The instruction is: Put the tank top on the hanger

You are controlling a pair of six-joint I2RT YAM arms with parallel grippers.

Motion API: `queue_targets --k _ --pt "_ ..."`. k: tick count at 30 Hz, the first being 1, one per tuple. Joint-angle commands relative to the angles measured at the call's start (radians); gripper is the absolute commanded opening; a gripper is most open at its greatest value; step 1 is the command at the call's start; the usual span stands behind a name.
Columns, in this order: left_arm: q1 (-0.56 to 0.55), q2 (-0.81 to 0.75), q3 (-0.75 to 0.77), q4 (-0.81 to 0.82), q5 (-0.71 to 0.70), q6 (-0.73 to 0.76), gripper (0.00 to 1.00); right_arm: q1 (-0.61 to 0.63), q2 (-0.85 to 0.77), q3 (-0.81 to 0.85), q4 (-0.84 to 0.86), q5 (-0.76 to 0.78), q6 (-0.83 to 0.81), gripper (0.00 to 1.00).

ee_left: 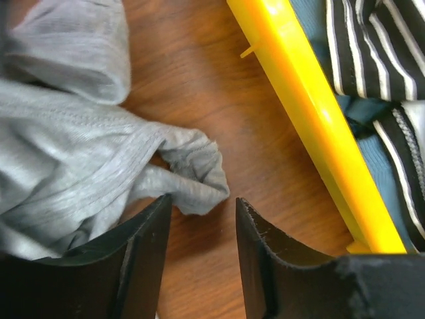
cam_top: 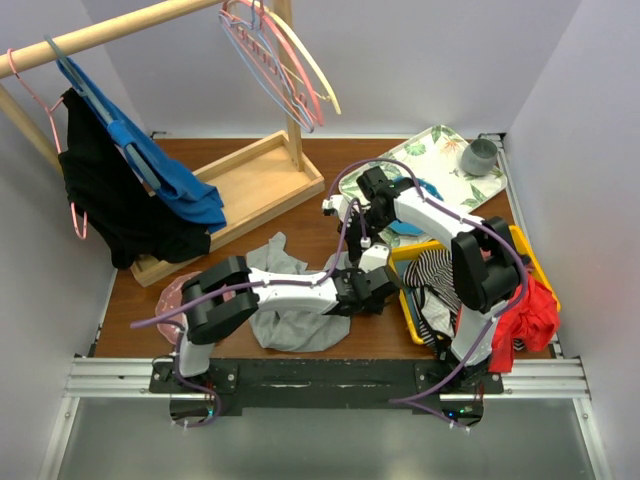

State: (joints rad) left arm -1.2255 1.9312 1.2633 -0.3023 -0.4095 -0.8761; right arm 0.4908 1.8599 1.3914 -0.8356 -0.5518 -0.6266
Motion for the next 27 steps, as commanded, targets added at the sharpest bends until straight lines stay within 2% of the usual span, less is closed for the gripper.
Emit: queue_targets --k 1,2,3,7,10,16,20,23,27 --pt "-0.005 0.057 0.067 -0.044 -0.037 0.005 0.36 -0.001 -0.039 0.011 0.015 -0.039 0.004 0.00" --pt "-0.005 0.058 0.065 -0.053 -0.054 0.003 0.31 -0.001 -0.042 0.011 0.013 -0.037 0.004 0.00" --pt "-0.005 0.060 0.062 -0.076 -0.064 0.000 0.29 -0.001 -0.044 0.011 0.010 -0.036 0.001 0.00" --pt "-0.003 0.020 0.018 -0.083 -0.107 -0.001 0.06 -0.006 -0.054 0.005 0.010 -0.023 -0.012 0.00" --pt "-0.003 -0.069 -0.042 -0.061 -0.097 0.018 0.00 -0.017 -0.070 -0.006 0.009 -0.005 -0.028 0.00" --pt "0.003 -0.377 -0.257 0.000 0.018 0.098 0.00 -0.054 -0.125 -0.017 -0.003 0.000 -0.074 0.00" --pt "0.050 -0.584 -0.431 0.017 0.128 0.123 0.00 -0.064 -0.172 -0.011 -0.019 0.009 -0.091 0.00" --pt "0.107 -0.744 -0.473 0.028 0.234 0.185 0.00 -0.064 -0.217 0.018 -0.058 -0.032 -0.125 0.00" --pt "0.213 -0.917 -0.404 -0.056 0.345 0.281 0.00 -0.064 -0.261 0.167 -0.181 -0.002 -0.176 0.00"
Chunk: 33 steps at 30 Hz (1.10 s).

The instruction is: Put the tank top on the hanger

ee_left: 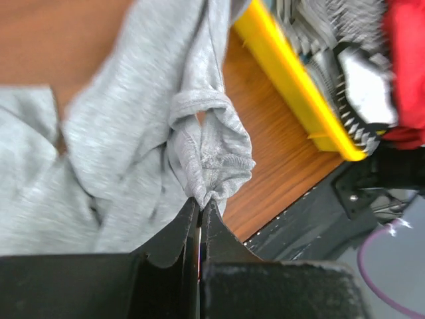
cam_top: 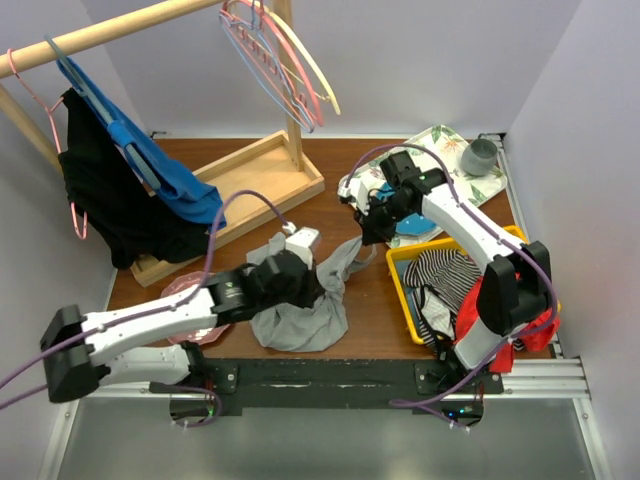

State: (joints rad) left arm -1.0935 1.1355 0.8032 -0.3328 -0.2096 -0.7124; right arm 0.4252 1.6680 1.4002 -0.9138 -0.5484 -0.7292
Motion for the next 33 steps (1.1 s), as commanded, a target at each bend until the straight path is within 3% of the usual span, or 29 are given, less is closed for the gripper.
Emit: queue_targets --k 1,7,14,18,21,26,29,33 --pt "0.096 -0.135 0.083 -0.043 0.156 0.160 0.00 0.001 -0.091 0.190 -0.114 0.001 -0.078 0.00" --pt "0.145 -0.119 0.442 -0.178 0.265 0.315 0.00 0.001 -0.166 0.433 -0.152 -0.030 -0.039 0.00" --pt "0.149 0.073 1.041 -0.337 0.323 0.418 0.00 0.001 -0.246 0.744 -0.097 -0.001 0.023 0.00" --pt "0.149 0.093 1.166 -0.341 0.387 0.415 0.00 0.001 -0.266 0.875 -0.094 -0.025 0.091 0.00" --pt "0.149 0.020 1.099 -0.322 0.378 0.396 0.00 0.001 -0.295 0.840 -0.086 -0.050 0.109 0.00" --pt "0.149 -0.198 0.782 -0.276 0.244 0.344 0.00 0.000 -0.318 0.711 -0.045 -0.103 0.151 0.00" --pt "0.149 -0.319 0.523 -0.244 0.165 0.271 0.00 0.020 -0.312 0.490 0.036 -0.189 0.204 0.00" --pt "0.149 -0.437 0.116 -0.066 0.173 0.113 0.00 0.160 -0.272 0.097 0.163 -0.110 0.203 0.00"
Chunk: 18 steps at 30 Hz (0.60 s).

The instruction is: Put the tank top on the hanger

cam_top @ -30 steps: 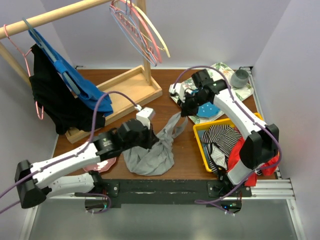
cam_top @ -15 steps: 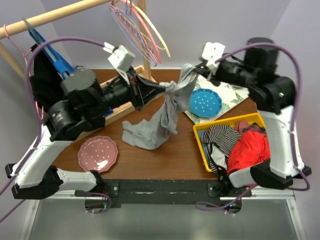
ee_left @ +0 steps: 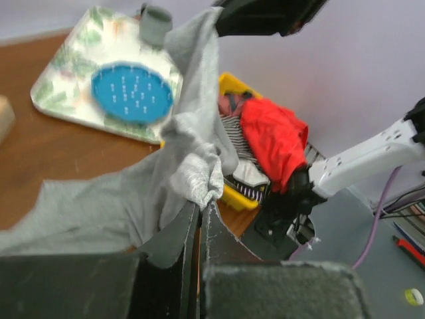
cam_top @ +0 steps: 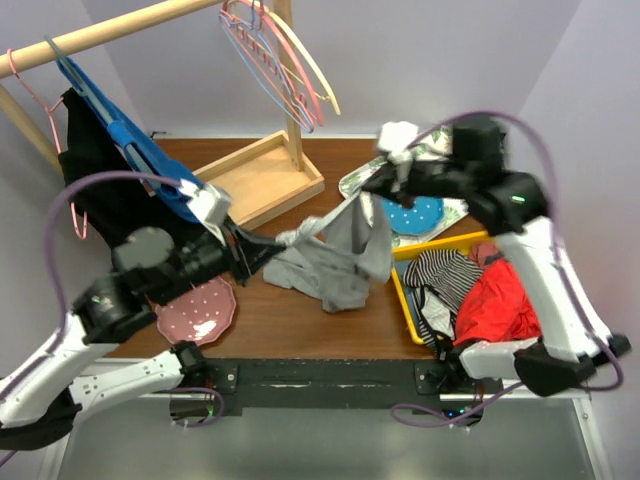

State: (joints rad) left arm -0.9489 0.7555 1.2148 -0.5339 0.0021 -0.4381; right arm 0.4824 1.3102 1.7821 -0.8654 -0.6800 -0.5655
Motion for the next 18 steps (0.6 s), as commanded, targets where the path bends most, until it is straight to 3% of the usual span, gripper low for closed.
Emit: queue_targets --k 1,3,8,10,11,12,15,17,18 --pt "0.004 -0.070 -0.452 0.191 -0.007 -0.219 0.00 0.122 0.104 -0.333 0.135 0.049 0.029 0.00" --pt "0.007 -0.078 -0.564 0.316 0.027 -0.261 0.00 0.150 0.188 -0.421 0.166 0.063 0.003 0.00" --pt "0.074 -0.007 -0.823 0.492 0.137 -0.347 0.00 0.180 0.394 -0.448 0.187 0.123 -0.013 0.00" --pt "0.119 0.014 -0.859 0.492 0.177 -0.334 0.11 0.189 0.454 -0.434 0.190 0.141 -0.005 0.00" --pt "0.130 0.024 -0.860 0.464 0.177 -0.326 0.22 0.193 0.465 -0.431 0.197 0.151 -0.002 0.01" --pt "0.139 0.022 -0.859 0.444 0.176 -0.314 0.28 0.193 0.471 -0.425 0.201 0.157 0.009 0.02" --pt "0.148 -0.001 -0.825 0.352 0.136 -0.252 0.46 0.193 0.483 -0.414 0.216 0.194 0.032 0.13" --pt "0.150 -0.018 -0.770 0.281 0.121 -0.202 0.62 0.193 0.494 -0.402 0.226 0.215 0.044 0.32" --pt "0.150 -0.019 -0.746 0.253 0.115 -0.180 0.64 0.193 0.497 -0.382 0.226 0.239 0.058 0.39"
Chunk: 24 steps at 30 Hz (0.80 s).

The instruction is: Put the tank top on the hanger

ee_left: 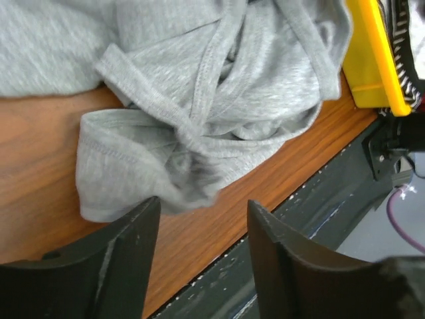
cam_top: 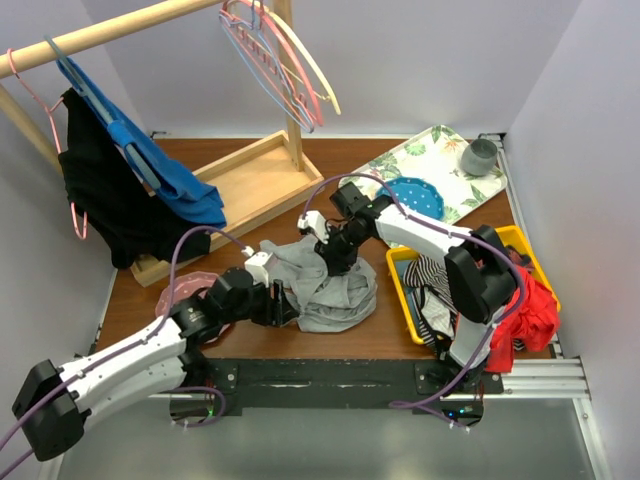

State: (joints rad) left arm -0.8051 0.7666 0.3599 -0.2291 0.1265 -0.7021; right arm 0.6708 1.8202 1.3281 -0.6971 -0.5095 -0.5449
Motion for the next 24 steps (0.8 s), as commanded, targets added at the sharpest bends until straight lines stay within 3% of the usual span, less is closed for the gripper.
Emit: queue_targets --k 1,4,7,11,14,19,24 --pt "0.006 -0.033 0.170 -0.077 -0.005 0.129 0.66 0.004 -0.013 0.086 0.054 0.077 0.042 0.51" --pt "0.006 -0.032 0.311 -0.176 0.007 0.205 0.69 0.000 -0.036 0.149 0.009 0.074 0.030 0.64" --pt "0.006 -0.024 0.440 -0.228 -0.013 0.248 0.72 -0.040 -0.116 0.140 -0.021 -0.007 -0.001 0.70" --pt "0.007 0.040 0.594 -0.156 -0.122 0.263 0.87 -0.195 -0.249 0.042 -0.024 -0.195 -0.039 0.73" --pt "0.027 0.163 0.746 -0.069 -0.214 0.271 0.91 -0.282 -0.361 -0.056 0.043 -0.268 -0.027 0.78" --pt "0.182 0.385 1.002 0.077 -0.193 0.158 0.88 -0.382 -0.539 -0.188 0.177 -0.357 0.057 0.88" --pt "0.328 0.529 1.160 0.188 -0.176 -0.017 0.74 -0.458 -0.598 -0.248 0.278 -0.432 0.140 0.89"
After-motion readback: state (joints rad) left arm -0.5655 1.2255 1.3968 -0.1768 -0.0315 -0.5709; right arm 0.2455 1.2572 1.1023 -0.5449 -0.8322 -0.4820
